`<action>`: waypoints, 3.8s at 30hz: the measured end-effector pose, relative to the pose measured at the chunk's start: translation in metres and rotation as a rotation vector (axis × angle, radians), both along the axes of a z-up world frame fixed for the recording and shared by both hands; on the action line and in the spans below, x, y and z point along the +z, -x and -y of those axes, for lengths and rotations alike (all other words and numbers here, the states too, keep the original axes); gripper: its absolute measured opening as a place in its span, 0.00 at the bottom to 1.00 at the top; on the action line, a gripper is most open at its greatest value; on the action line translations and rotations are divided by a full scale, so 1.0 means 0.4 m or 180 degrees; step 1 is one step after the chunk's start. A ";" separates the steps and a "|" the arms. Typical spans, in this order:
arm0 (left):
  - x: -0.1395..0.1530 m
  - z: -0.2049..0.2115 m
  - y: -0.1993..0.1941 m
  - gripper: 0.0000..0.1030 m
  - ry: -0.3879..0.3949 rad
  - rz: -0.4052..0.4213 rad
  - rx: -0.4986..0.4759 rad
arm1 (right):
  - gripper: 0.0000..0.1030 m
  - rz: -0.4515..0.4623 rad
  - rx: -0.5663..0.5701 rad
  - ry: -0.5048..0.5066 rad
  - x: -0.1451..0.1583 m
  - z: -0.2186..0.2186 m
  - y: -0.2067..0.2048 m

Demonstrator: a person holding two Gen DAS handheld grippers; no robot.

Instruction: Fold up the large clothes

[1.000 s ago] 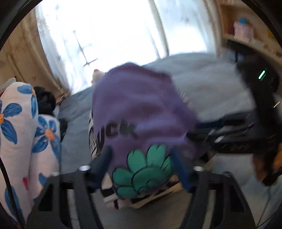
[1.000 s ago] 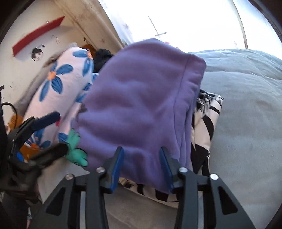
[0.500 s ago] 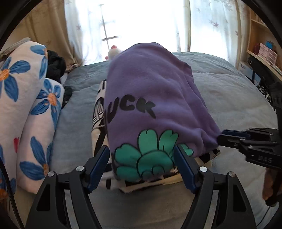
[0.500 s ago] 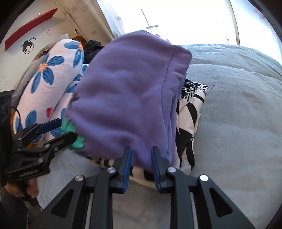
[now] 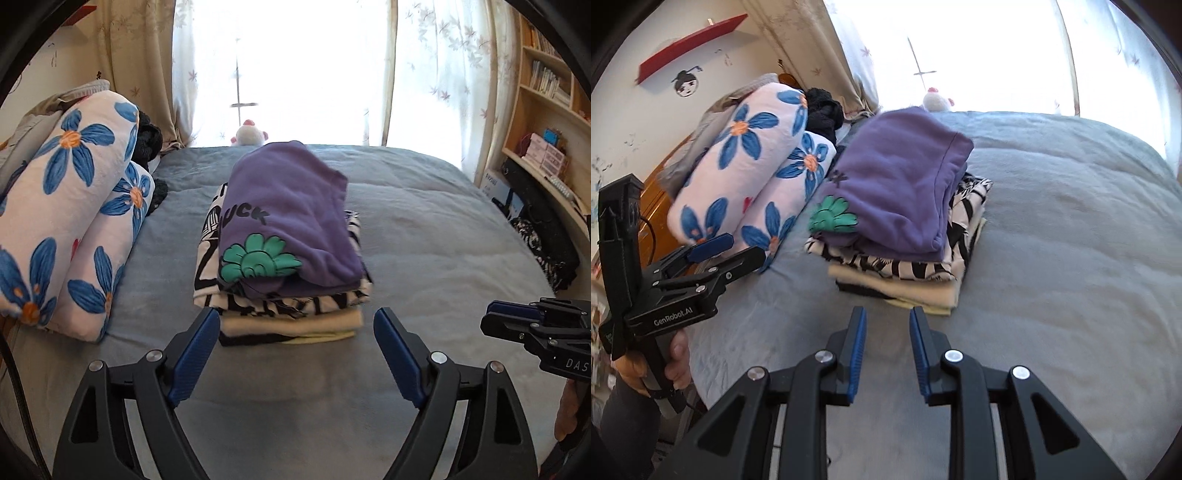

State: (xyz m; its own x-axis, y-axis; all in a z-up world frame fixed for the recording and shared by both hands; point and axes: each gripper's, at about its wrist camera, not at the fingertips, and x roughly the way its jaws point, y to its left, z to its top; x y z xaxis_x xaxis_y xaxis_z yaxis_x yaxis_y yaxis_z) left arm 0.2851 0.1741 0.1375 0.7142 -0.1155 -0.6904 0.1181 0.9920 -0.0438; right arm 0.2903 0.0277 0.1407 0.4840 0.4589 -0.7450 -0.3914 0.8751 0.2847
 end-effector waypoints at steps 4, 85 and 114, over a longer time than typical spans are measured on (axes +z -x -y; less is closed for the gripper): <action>0.057 0.049 0.119 0.83 0.0047 0.0036 -0.0021 | 0.24 0.0141 -0.0025 0.0023 0.084 0.062 0.115; -0.423 0.491 0.756 0.99 -0.0028 -0.0444 0.0239 | 0.64 0.0142 -0.1324 0.0592 -0.352 0.405 0.738; -0.431 0.505 0.761 0.99 -0.0066 -0.0505 0.0297 | 0.64 0.0123 -0.1359 0.0615 -0.363 0.410 0.737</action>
